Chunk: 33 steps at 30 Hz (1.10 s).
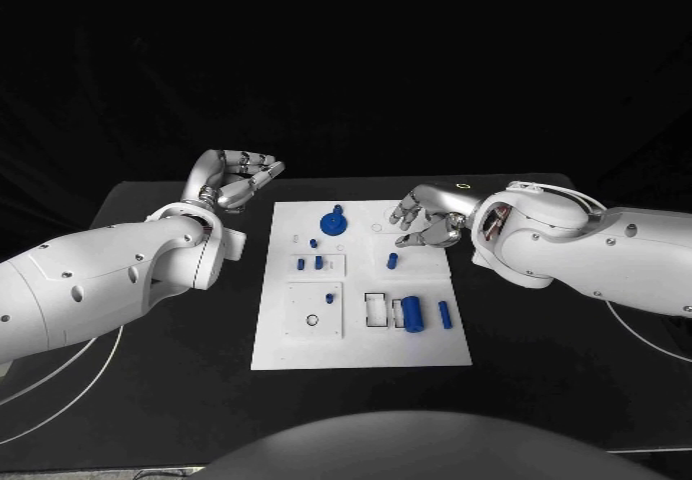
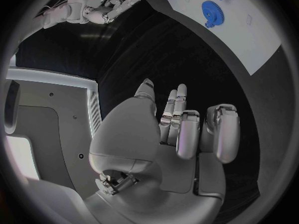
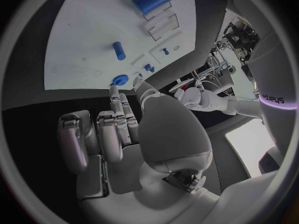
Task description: Assemble the parts on the task board
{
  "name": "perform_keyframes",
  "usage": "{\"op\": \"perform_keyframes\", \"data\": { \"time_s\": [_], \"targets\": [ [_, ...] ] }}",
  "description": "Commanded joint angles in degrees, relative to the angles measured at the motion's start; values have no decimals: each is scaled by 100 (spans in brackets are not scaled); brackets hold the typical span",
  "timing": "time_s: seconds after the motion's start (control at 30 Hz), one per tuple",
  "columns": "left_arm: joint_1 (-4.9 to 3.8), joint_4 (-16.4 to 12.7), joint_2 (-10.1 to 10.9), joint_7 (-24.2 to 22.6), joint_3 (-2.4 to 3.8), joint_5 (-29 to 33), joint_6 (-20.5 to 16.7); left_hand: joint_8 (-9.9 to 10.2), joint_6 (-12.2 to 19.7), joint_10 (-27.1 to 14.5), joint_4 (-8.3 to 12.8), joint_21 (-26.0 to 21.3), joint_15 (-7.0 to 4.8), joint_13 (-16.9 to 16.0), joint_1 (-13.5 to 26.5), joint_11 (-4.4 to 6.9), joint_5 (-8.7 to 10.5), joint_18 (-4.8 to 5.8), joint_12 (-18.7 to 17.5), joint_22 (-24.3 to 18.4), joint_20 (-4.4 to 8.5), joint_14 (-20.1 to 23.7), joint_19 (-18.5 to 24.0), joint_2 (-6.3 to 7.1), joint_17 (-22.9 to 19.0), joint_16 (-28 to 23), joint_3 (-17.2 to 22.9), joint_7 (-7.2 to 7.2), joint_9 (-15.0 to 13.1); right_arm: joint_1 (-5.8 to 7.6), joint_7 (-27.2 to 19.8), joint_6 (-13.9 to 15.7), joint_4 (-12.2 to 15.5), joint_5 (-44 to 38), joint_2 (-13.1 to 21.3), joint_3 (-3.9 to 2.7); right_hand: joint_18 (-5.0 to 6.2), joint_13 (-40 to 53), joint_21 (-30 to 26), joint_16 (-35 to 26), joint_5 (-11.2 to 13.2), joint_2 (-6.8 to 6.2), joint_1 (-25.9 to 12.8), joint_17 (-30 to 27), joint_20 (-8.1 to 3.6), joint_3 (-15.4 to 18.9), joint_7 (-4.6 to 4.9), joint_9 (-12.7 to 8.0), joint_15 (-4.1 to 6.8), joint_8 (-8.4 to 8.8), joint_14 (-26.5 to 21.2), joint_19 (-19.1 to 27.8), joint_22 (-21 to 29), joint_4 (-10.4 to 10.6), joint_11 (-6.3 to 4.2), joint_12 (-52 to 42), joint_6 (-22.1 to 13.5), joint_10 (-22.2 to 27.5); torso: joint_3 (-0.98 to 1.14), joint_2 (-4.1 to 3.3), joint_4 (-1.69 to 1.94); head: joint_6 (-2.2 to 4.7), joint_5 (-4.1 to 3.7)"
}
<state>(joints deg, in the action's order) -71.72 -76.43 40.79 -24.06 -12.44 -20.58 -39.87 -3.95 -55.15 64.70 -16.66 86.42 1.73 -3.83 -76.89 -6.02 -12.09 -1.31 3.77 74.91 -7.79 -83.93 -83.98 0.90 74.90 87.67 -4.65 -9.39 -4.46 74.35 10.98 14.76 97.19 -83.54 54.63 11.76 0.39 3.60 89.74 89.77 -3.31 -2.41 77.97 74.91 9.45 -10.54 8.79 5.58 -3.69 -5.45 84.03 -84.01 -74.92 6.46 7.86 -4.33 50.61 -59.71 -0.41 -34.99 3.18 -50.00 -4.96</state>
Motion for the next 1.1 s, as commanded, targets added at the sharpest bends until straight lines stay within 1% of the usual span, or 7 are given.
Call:
{"op": "perform_keyframes", "data": {
  "time_s": [0.03, 0.33, 0.57, 0.73, 0.87, 0.9, 1.1],
  "targets": [
    [-2, 7, -10, -44, 3, -16, 77, -24, 50, -5, -1, -19, 26, -4, 11, 10, -10, 35, 4, 1383, -27, -453, -316, -54, 1172, -18, -28, 10, -3, -65, 238, -471, -88, -478, -67, 3, -39, -3, 26, 23, 41, -20, -67, 1509, 75, 96, 47, -32, -69, 82, 597, -599, -1508, 21, 49, 43, -12, 60, -1, -4, 5, 0, -12],
    [-2, 1, -6, -45, 3, -16, 76, -23, 52, -7, -1, -15, 26, -3, 6, 10, -11, 36, 3, 1385, -27, -454, -319, -57, 1174, -16, -31, 9, -3, -208, 320, -814, -353, -571, -341, 5, -39, -4, 26, 23, 46, -37, -122, 1509, 116, 195, 88, -63, -108, 132, 597, -599, -1508, 47, 91, 63, -38, 181, -10, -7, 14, 0, -7],
    [-2, -7, 7, -41, 3, -16, 69, -23, 52, -7, -1, -15, 26, -3, 6, 10, -11, 36, 3, 1385, -27, -454, -319, -57, 1174, -16, -31, 9, -3, -272, 365, -941, -472, -662, -489, 5, -39, 2, 26, 23, 46, -10, -85, 1509, 129, 197, 83, -68, -117, 135, 597, -599, -1508, 27, 96, 47, -23, 192, -7, -6, 16, 0, 21],
    [-2, -12, 14, -39, 3, -16, 70, -23, 52, -7, -1, -15, 26, -3, 6, 10, -11, 36, 3, 1385, -27, -454, -319, -57, 1174, -16, -31, 9, -3, -304, 435, -1044, -557, -711, -599, 5, -39, 20, 26, 23, 42, 91, 44, 1509, 103, 163, 14, -73, -52, 120, 597, -599, -1508, -46, -3, -68, 70, -35, -3, -1, 9, 0, 31],
    [-2, -16, 18, -39, 3, -16, 70, -23, 52, -7, -1, -15, 26, -3, 6, 10, -11, 36, 3, 1385, -27, -454, -319, -57, 1174, -16, -31, 9, -3, -334, 511, -1100, -616, -761, -687, 5, -39, 7, 26, 23, 33, 180, 163, 1509, 7, 98, -43, -59, 68, 61, 597, -599, -1508, -95, -130, -113, 275, -211, -4, -1, 9, 0, 27],
    [-2, -16, 19, -40, 3, -16, 71, -23, 52, -7, -1, -15, 26, -3, 6, 10, -11, 36, 3, 1385, -27, -454, -319, -57, 1174, -16, -31, 9, -3, -347, 531, -1112, -641, -771, -717, 5, -39, 1, 26, 23, 24, 211, 209, 1509, -43, 59, -73, -57, 118, 44, 597, -599, -1508, -110, -177, -115, 362, -276, -5, 2, 7, 0, 31],
    [-2, -16, 21, -40, 4, -16, 72, -23, 52, -7, -1, -15, 26, -3, 6, 10, -11, 36, 3, 1385, -27, -454, -319, -57, 1174, -16, -31, 9, -3, -382, 566, -1140, -730, -781, -807, 4, -39, -5, 26, 23, 18, 246, 252, 1509, -119, -4, -113, -59, 187, 28, 597, -599, -1508, -109, -238, -100, 490, -374, -6, -2, 10, 0, 26]
  ]
}}
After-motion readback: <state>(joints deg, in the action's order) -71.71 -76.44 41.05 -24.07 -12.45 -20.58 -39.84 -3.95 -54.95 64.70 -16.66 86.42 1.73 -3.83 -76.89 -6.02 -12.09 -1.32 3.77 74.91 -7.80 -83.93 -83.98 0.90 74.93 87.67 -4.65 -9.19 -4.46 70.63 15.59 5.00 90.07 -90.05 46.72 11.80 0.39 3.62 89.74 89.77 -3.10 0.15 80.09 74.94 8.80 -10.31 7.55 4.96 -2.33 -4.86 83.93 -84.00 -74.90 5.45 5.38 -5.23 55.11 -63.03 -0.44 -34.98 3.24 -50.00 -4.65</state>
